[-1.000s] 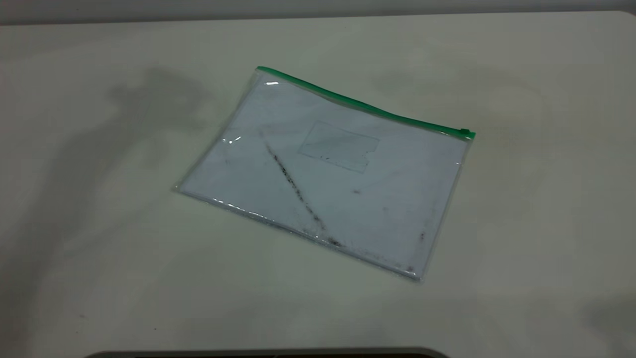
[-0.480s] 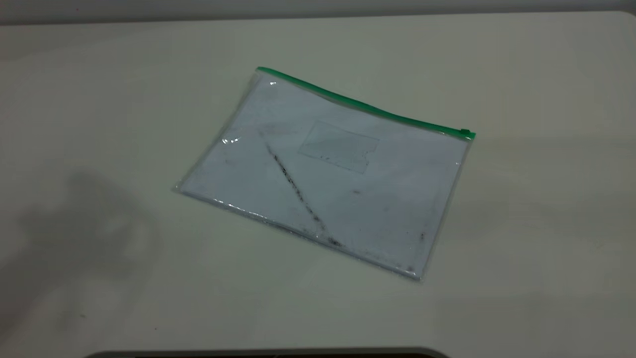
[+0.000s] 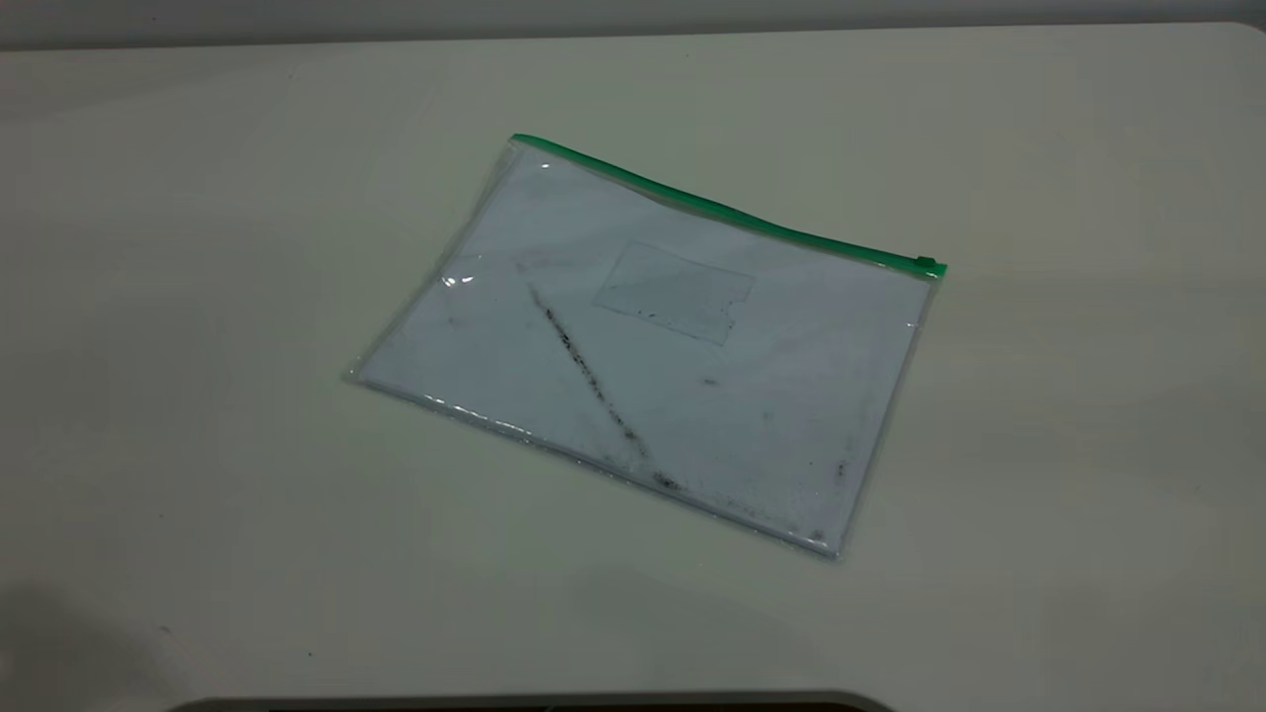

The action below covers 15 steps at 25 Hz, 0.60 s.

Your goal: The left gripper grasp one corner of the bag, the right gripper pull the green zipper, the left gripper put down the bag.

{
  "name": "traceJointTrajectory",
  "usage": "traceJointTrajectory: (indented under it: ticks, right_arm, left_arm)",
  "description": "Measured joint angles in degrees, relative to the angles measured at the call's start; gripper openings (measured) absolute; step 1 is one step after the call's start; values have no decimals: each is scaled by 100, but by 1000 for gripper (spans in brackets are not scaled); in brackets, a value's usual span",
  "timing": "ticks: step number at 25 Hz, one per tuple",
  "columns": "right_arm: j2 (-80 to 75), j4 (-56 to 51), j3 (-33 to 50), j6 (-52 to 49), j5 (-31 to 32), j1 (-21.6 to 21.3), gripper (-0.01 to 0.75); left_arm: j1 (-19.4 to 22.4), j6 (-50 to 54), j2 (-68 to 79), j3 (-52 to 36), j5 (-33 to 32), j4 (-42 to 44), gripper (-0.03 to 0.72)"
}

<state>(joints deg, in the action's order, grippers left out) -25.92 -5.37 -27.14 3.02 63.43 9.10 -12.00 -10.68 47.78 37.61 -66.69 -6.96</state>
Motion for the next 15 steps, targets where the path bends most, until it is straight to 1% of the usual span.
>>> traceJointTrajectory:
  ticks: [5, 9, 15]
  right_arm:
    - [0, 0, 0, 0, -2, 0, 524]
    - [0, 0, 0, 0, -2, 0, 524]
    - [100, 0, 0, -2, -6, 0, 524]
  left_arm:
    - [0, 128, -1242, -766, 11, 337, 551]
    - [0, 188, -2311, -925, 247, 342, 551]
    - [0, 237, -3688, -971, 256, 342, 550]
